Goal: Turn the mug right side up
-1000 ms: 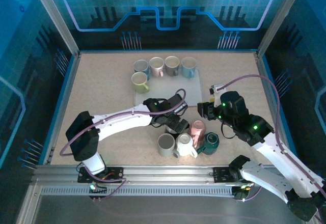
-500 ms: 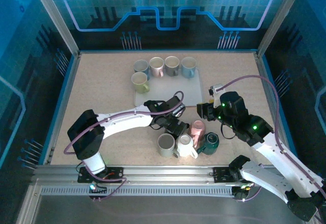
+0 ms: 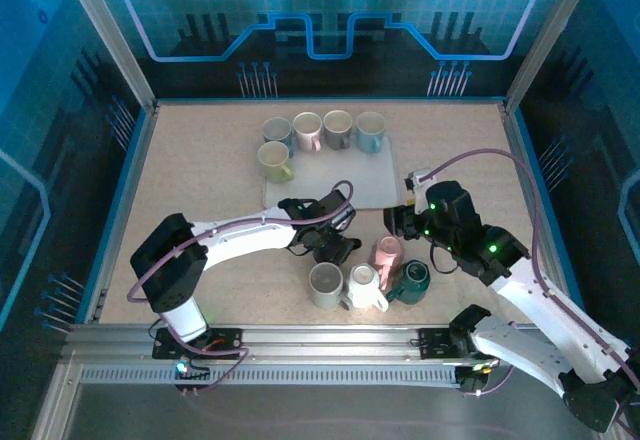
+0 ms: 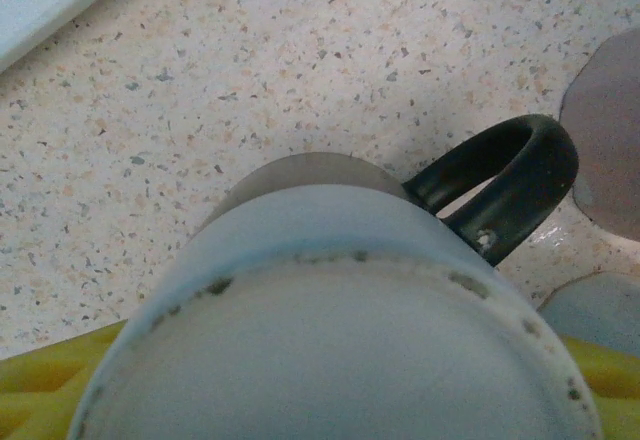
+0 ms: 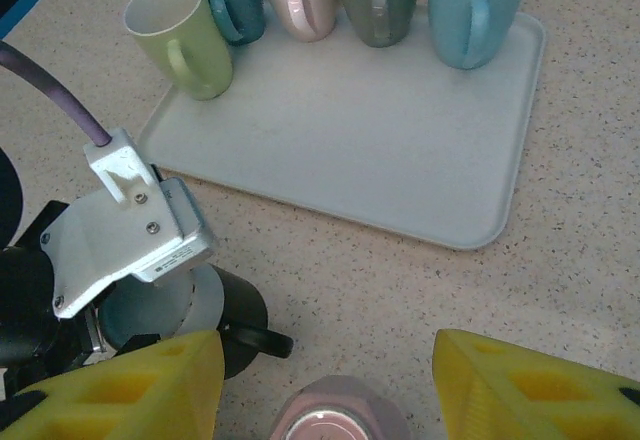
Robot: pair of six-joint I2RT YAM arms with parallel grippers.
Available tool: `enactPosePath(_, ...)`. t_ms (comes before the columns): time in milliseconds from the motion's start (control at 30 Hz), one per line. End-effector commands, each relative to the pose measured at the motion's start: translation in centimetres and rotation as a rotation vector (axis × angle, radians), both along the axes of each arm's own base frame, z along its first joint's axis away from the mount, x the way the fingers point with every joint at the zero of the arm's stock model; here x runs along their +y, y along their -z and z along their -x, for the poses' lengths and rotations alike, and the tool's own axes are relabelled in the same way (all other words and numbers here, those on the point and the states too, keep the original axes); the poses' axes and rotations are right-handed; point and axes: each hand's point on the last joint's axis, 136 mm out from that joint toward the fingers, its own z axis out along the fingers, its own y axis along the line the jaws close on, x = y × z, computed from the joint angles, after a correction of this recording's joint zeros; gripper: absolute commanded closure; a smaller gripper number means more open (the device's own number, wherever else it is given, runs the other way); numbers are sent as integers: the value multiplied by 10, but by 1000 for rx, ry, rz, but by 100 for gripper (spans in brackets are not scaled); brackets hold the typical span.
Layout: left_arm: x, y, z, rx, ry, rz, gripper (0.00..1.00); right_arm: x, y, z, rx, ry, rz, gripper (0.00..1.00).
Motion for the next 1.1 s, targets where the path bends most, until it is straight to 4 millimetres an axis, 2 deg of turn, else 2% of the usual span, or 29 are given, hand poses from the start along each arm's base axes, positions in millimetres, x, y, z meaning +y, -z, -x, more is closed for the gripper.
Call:
enactPosePath(0,5,12,3,27,-4,-20,31,0,-2,-2,-2,9,-22,42)
enactPosePath(133,5,4,2,10,-4,-11,45,1,-3,-2,0,9,-27,42)
enactPosePath(233,6,-8,0,-20,-10,8,50,2,-6,-2,-4,6,-33,43)
enactPosePath(400,11,-36,-3,-90,-32,65,52,4,-9,-2,-6,-2,-46,43)
enactPosePath(567,21,-79,-5,-183,-84,204,56,10,-12,-3,0,-15,-81,43)
enactPosePath(733,37,-131,-3,-281,-151,407,61,21,-16,0,-2,-67,-112,43)
enactPosePath(900,56,-189,6,-382,-221,720,59,35,-24,1,-12,-123,-176,45)
enactPosePath(1067,70,-229,18,-446,-257,1028,53,53,-26,3,1,-180,-274,45)
